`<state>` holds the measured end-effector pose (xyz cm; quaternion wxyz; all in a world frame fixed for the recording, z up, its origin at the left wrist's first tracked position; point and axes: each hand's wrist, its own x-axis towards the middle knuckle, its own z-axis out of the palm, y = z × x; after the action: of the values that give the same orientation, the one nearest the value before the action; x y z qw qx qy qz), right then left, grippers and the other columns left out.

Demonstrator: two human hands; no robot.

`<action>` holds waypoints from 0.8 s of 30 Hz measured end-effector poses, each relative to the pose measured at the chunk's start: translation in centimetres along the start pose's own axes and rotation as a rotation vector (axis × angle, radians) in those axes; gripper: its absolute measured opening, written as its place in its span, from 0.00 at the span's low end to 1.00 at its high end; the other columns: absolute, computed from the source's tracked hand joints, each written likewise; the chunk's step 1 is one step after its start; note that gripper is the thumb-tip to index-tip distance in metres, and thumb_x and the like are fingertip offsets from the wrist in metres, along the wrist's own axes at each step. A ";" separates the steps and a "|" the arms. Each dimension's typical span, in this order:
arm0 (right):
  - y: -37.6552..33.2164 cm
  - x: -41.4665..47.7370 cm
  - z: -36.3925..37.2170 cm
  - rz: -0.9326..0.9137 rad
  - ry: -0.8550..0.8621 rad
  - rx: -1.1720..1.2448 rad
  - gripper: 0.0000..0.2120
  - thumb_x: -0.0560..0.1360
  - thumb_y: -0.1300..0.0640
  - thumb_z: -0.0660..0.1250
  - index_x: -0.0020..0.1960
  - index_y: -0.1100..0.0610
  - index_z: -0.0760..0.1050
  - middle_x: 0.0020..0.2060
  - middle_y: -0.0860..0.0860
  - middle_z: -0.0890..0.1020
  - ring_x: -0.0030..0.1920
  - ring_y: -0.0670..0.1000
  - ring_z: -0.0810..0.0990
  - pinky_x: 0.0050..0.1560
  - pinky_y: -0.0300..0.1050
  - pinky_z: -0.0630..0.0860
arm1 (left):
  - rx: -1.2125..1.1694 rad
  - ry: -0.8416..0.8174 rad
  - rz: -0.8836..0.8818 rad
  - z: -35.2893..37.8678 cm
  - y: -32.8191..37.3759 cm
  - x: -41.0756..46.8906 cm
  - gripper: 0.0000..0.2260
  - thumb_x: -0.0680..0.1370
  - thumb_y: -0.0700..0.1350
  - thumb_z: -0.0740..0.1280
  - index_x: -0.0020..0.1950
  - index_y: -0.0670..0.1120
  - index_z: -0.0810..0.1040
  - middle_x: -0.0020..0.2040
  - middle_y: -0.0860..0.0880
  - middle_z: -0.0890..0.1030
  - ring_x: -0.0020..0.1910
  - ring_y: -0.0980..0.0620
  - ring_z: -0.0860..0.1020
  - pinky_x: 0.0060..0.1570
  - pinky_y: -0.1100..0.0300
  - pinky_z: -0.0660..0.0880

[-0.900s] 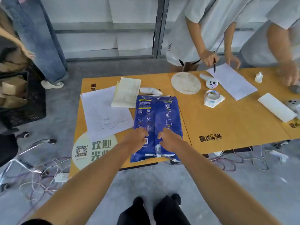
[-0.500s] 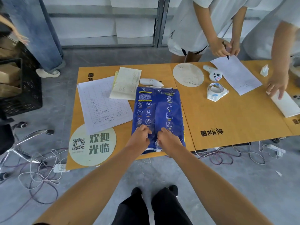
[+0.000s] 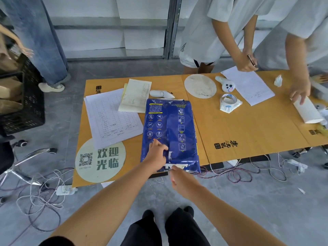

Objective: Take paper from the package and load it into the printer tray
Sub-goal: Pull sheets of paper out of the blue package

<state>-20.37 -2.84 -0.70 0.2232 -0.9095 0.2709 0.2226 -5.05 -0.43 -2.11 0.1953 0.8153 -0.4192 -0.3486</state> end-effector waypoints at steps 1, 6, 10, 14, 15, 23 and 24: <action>0.1 -0.1 0.4 0.010 0.023 0.032 0.03 0.76 0.64 0.62 0.44 0.59 0.68 0.49 0.53 0.72 0.44 0.55 0.77 0.48 0.52 0.78 | -0.047 0.011 -0.031 0.1 0.2 0.0 0.15 0.74 0.33 0.62 0.58 0.42 0.80 0.61 0.45 0.75 0.62 0.45 0.68 0.62 0.54 0.68; 0.0 0.2 0.6 0.080 0.063 0.085 0.06 0.76 0.66 0.59 0.45 0.57 0.71 0.56 0.56 0.73 0.50 0.54 0.75 0.49 0.50 0.76 | -0.296 -0.034 -0.068 0.0 2.7 -0.3 0.22 0.76 0.30 0.56 0.65 0.45 0.75 0.65 0.43 0.76 0.61 0.43 0.75 0.57 0.52 0.76; 0.3 0.8 0.9 0.100 0.060 0.047 0.17 0.77 0.68 0.59 0.65 0.62 0.69 0.66 0.60 0.68 0.64 0.60 0.71 0.61 0.54 0.72 | -0.292 -0.065 0.070 -0.3 5.2 -0.9 0.24 0.77 0.31 0.54 0.69 0.50 0.71 0.67 0.53 0.72 0.59 0.53 0.72 0.57 0.61 0.69; 1.6 1.4 0.3 0.134 0.033 -0.018 0.42 0.74 0.59 0.70 0.78 0.63 0.47 0.75 0.60 0.57 0.72 0.60 0.62 0.67 0.55 0.71 | -0.179 -0.166 0.204 -0.8 6.4 -1.1 0.27 0.78 0.32 0.54 0.69 0.57 0.70 0.73 0.52 0.67 0.67 0.53 0.69 0.60 0.63 0.68; 2.1 1.4 0.2 0.135 0.045 -0.053 0.43 0.74 0.58 0.71 0.78 0.64 0.47 0.75 0.61 0.58 0.72 0.61 0.62 0.67 0.54 0.70 | -0.144 -0.189 0.212 -0.7 6.3 -0.9 0.27 0.78 0.33 0.55 0.70 0.59 0.69 0.74 0.52 0.66 0.69 0.51 0.68 0.62 0.60 0.69; 4.3 1.6 -1.8 0.382 0.264 0.104 0.34 0.74 0.63 0.68 0.74 0.62 0.55 0.72 0.57 0.60 0.72 0.57 0.60 0.67 0.48 0.70 | 0.663 -0.119 0.534 0.2 4.2 1.0 0.16 0.77 0.42 0.59 0.63 0.49 0.76 0.61 0.47 0.78 0.58 0.45 0.75 0.67 0.51 0.63; 4.3 1.7 -1.9 0.402 0.257 0.111 0.33 0.74 0.62 0.68 0.74 0.63 0.55 0.72 0.57 0.61 0.72 0.57 0.61 0.67 0.48 0.70 | 0.727 -0.094 0.557 0.0 4.1 0.8 0.13 0.78 0.44 0.58 0.59 0.46 0.78 0.57 0.46 0.80 0.54 0.44 0.76 0.64 0.51 0.65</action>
<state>-21.09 -7.81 -1.29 0.1877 -0.8444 0.4847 0.1297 -7.00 -3.46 0.08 -0.0365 0.6704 -0.7258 -0.1498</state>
